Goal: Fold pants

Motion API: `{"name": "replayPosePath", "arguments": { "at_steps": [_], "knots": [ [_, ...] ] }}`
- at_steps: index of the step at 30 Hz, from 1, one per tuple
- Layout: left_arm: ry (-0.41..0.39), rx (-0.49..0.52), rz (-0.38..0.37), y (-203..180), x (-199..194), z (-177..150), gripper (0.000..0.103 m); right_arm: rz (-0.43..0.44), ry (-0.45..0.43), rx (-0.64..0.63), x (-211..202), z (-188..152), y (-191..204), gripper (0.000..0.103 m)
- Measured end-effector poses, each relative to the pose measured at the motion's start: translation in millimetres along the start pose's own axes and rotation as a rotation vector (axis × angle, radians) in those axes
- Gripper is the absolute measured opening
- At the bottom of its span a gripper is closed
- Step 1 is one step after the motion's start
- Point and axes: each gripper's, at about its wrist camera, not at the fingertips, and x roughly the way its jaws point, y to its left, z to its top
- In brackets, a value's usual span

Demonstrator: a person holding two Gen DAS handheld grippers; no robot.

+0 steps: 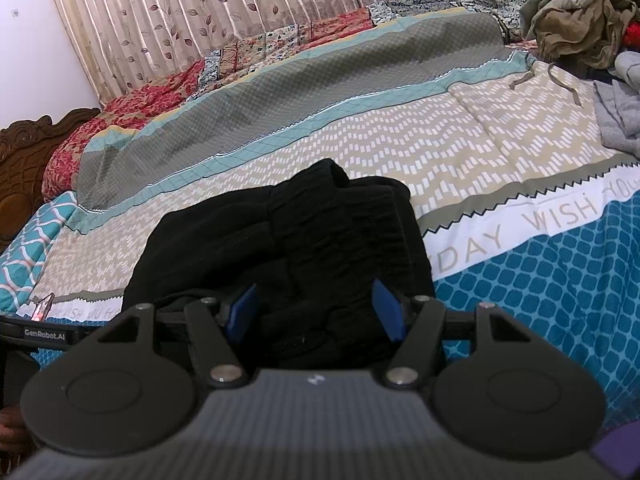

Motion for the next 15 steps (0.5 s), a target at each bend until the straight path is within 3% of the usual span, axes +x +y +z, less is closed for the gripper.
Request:
{"name": "replayPosePath", "arguments": {
  "at_steps": [9,15],
  "knots": [
    [-0.053,0.082,0.057,-11,-7,-4,0.103,0.000,-0.001,-0.001,0,0,0,0.066],
    [-0.014,0.076,0.040,-6,-1,-2,0.103,0.000,-0.002,-0.001,0,0,0,0.066]
  ]
}}
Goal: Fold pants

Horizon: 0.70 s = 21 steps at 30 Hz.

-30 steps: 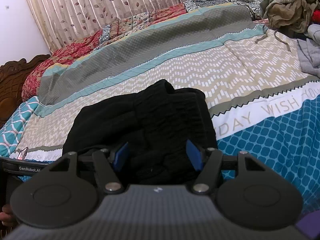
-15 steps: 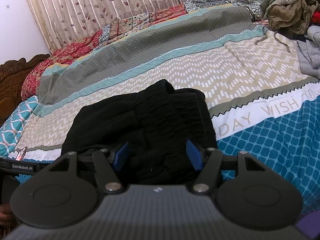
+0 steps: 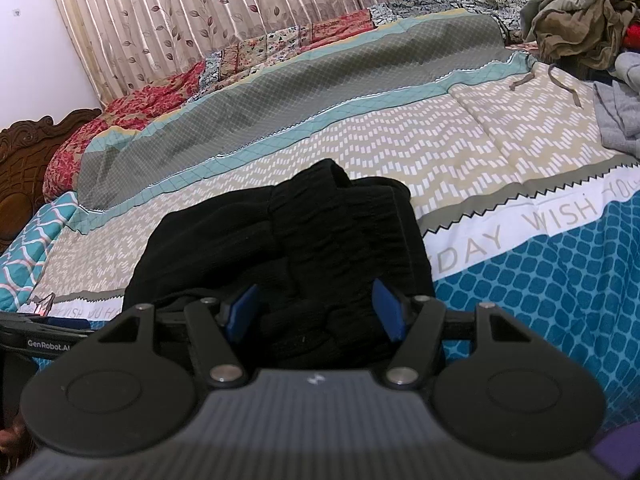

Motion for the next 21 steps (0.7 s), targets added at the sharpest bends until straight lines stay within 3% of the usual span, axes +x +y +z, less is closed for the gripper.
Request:
{"name": "replayPosePath", "arguments": {
  "at_steps": [6,14,21],
  "knots": [
    [0.038,-0.024,-0.035,5,7,-1,0.103,0.000,-0.001,0.001,0,0,0,0.066],
    [0.016,-0.032,-0.053,6,7,-5,0.103,0.000,-0.002,0.000,0,0,0,0.066],
    [0.059,-0.111,-0.114,18,12,-5,0.103,-0.001,-0.004,0.000,-1,0,1,0.066]
  ]
}}
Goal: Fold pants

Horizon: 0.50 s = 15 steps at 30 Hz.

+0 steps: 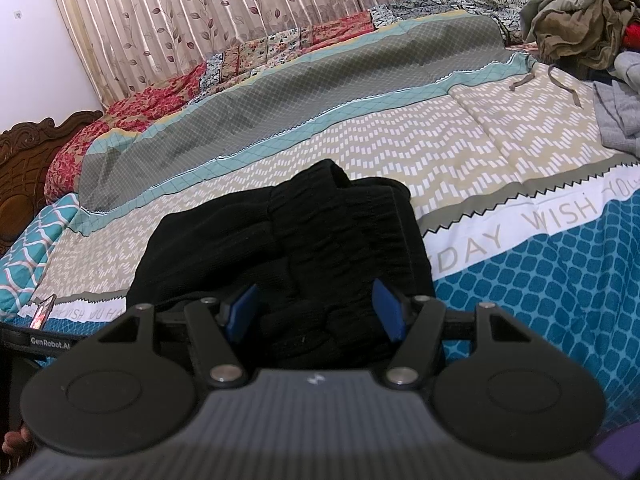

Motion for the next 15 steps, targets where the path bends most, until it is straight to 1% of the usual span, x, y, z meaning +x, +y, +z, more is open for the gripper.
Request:
{"name": "replayPosePath", "arguments": {
  "at_steps": [7,15],
  "knots": [
    [0.007,0.024,0.024,-5,0,1,0.103,0.000,-0.002,-0.001,0,1,0,0.066],
    [-0.011,0.080,0.064,-12,-2,1,0.103,-0.001,-0.006,-0.001,-2,1,2,0.066]
  ]
}}
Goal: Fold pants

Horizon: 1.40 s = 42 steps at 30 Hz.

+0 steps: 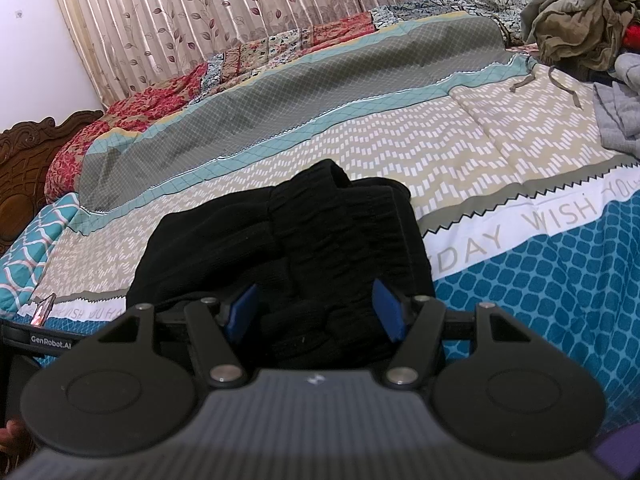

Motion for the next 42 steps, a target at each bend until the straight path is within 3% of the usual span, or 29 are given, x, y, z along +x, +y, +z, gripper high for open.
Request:
{"name": "replayPosePath", "arguments": {
  "at_steps": [22,42],
  "knots": [
    [-0.032,0.082,0.046,-9.2,-1.0,-2.9,0.103,-0.005,-0.005,-0.009,1.3,-2.4,3.2,0.066],
    [-0.035,0.097,0.052,-9.4,-0.9,-4.1,0.103,-0.005,-0.007,-0.009,0.4,-4.0,3.6,0.066]
  ]
}}
